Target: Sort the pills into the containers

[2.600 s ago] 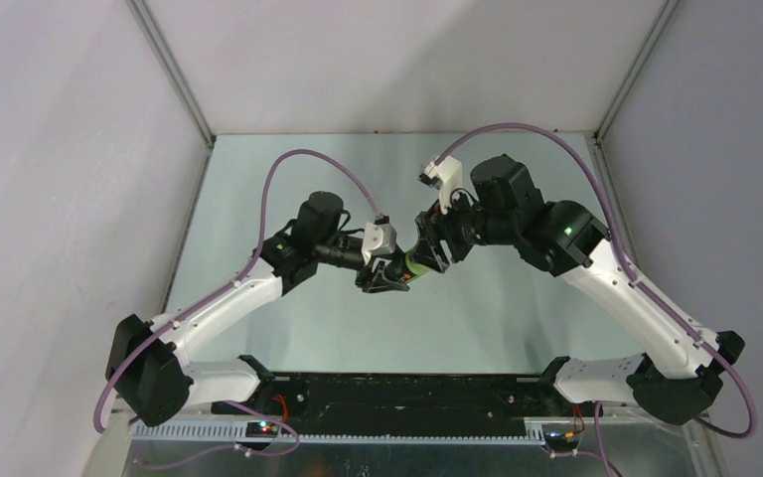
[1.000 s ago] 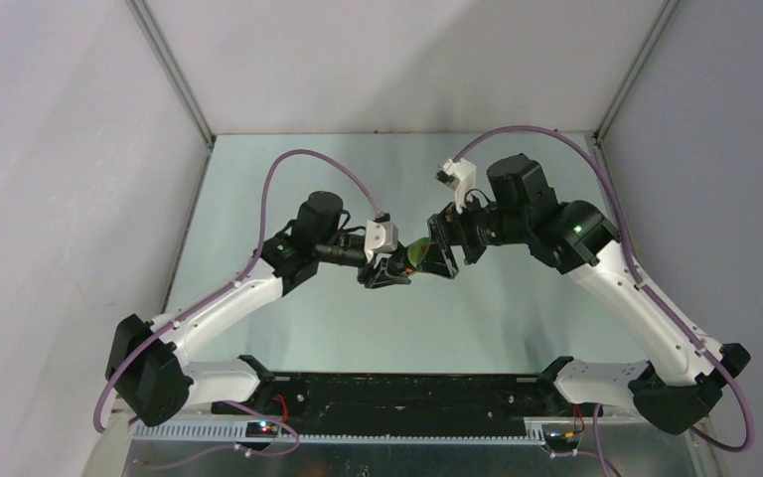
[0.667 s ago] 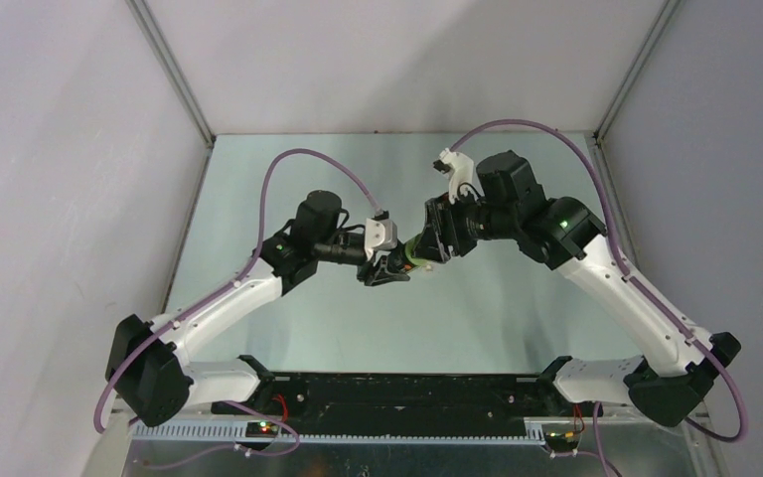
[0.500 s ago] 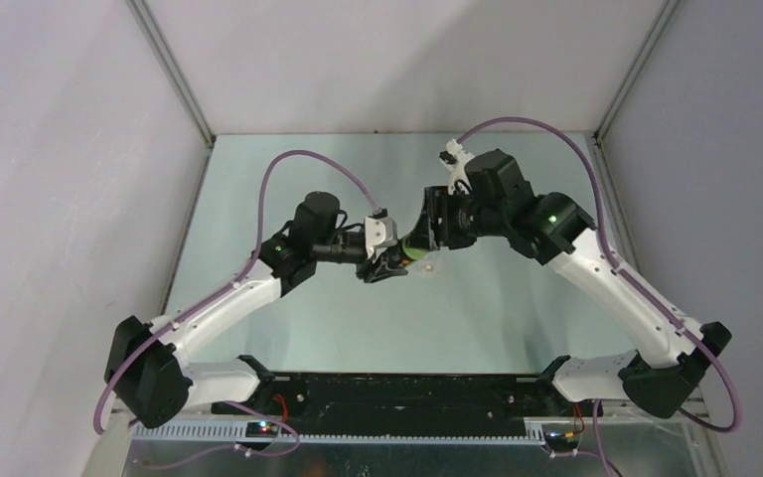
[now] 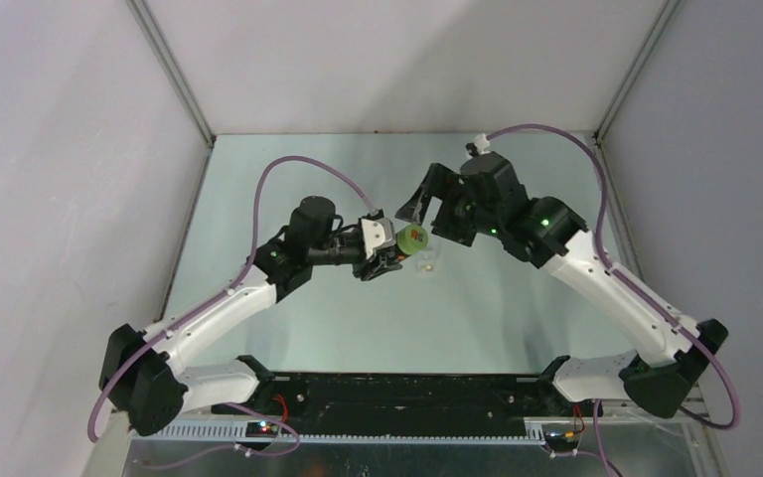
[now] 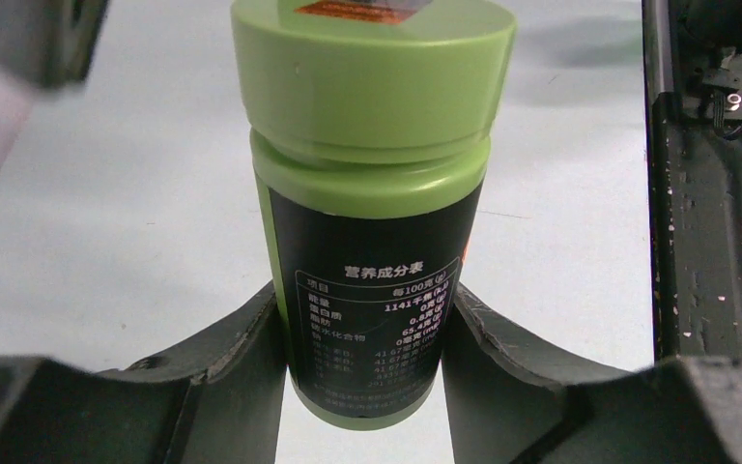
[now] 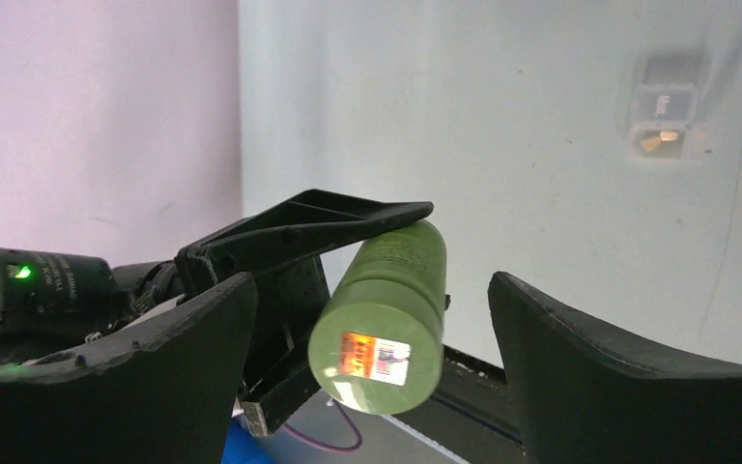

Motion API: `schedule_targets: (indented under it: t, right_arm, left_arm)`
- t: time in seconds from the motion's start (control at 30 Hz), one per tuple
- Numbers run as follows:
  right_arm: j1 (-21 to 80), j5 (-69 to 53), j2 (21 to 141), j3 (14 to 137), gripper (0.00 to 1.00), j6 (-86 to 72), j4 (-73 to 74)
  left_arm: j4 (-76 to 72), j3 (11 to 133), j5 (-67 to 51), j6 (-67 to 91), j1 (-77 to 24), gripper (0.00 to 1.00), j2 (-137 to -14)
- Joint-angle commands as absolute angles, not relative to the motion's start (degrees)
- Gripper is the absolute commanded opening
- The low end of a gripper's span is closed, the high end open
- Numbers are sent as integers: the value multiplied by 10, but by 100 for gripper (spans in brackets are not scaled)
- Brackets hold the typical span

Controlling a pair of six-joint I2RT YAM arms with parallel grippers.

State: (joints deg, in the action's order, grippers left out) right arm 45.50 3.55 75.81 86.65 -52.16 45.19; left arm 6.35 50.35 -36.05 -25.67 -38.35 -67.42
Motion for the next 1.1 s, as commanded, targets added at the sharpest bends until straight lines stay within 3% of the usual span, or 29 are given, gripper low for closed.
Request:
schedule_targets:
  t: [0.0,0.23,0.6,0.9,0.97,1.07]
  right_arm:
    - [404,-64,688,804,93,-504,332]
    - [383,-249,658,803,96,-234,339]
    - [415,-225,687,887,98,58,517]
    - [459,-214,743,921,93,88,565]
    - [461,-209,747,922,87,82,553]
    - [461,-197,760,932,68,66,547]
  left_arm:
    - [34,504,-358,-265,-387,0,-650]
    - [59,514,-371,-276,-386,0,-652]
    - [126,543,-478,-303,-386,0,-665]
    - [118,544,-481,-301,-386,0,-666]
    - [118,544,-481,-301,-386,0,-666]
    - [120,543,-486,-304,-387,0,-667]
